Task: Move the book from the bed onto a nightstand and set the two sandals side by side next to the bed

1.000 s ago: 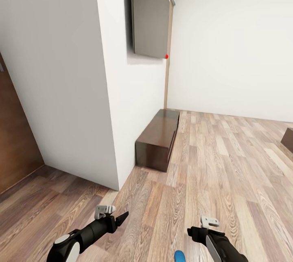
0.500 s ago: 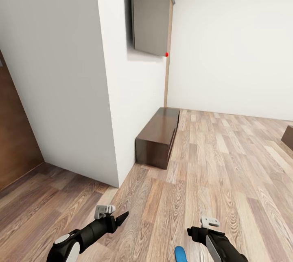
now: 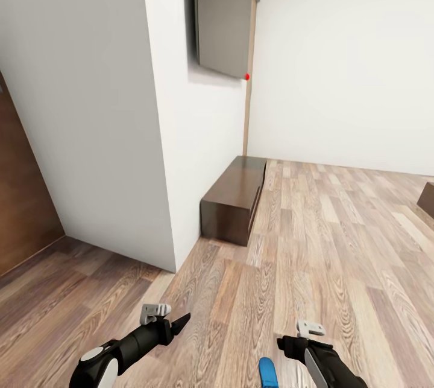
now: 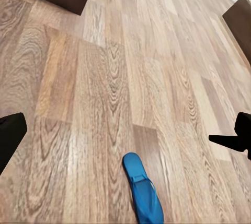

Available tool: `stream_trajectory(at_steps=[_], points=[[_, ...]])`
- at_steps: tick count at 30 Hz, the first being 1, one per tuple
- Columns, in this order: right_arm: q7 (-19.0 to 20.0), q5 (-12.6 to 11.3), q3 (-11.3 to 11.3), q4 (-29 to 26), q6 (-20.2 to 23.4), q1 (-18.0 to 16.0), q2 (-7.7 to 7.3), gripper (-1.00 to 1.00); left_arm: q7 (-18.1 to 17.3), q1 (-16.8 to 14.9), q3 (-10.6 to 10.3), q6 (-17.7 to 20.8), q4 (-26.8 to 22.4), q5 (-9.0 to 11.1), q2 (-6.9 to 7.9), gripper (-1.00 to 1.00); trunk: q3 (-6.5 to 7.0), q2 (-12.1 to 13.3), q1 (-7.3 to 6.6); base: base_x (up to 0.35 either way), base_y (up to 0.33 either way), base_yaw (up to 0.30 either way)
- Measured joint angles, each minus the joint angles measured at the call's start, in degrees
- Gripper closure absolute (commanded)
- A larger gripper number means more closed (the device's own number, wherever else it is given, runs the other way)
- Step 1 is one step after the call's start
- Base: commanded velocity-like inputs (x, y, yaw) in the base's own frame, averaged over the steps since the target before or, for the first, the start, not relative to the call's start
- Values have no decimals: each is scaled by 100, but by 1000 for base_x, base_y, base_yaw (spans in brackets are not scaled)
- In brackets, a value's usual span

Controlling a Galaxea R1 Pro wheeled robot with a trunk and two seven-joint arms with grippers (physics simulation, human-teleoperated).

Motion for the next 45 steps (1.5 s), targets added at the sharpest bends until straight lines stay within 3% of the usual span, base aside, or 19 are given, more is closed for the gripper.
stream_trajectory(at_steps=[45], points=[[-1, -6, 9, 9, 0, 0, 1, -100, 4, 0, 0, 0, 0, 0, 0, -100, -998, -61, 116, 0, 0, 0]])
